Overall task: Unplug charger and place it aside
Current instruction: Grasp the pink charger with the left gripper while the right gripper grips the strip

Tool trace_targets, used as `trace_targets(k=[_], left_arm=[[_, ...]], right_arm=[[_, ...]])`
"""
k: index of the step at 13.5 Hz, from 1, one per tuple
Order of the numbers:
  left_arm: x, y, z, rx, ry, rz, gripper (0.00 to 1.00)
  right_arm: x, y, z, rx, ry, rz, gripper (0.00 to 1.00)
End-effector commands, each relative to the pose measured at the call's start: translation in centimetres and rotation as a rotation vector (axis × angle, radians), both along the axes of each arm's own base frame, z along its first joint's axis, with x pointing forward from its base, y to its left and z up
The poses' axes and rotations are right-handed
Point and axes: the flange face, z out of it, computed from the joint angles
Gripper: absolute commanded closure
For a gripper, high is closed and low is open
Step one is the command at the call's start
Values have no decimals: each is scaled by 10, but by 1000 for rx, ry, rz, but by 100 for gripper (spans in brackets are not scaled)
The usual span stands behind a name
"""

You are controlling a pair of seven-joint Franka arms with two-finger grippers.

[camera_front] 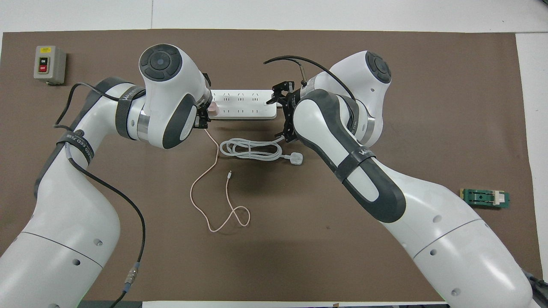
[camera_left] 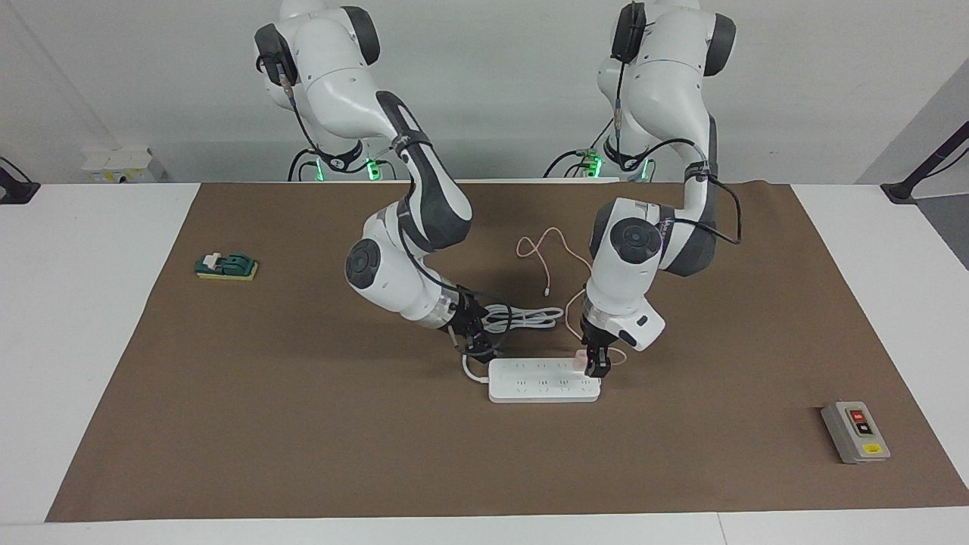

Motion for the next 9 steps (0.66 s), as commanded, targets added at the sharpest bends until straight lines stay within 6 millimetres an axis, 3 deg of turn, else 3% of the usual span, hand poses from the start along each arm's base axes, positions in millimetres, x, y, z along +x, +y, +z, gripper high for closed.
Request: trace_targets(k=[1, 2, 4, 8, 9], left_arm=[[-9, 3, 3, 13, -21, 11, 51], [-10, 2, 1, 13, -19, 8, 66], [-9, 2, 2, 12, -22, 10, 84], [-12, 0, 1, 15, -20, 5, 100], [-12, 0, 0, 15, -20, 5, 100]], right_arm=[[27, 11, -29, 13, 17, -62, 0], [35, 14, -31, 21, 11, -70, 0], [43, 17, -39, 25, 18, -90, 0], [43, 21, -53, 14, 19, -81, 0], [45, 24, -55, 17, 15, -79, 0]])
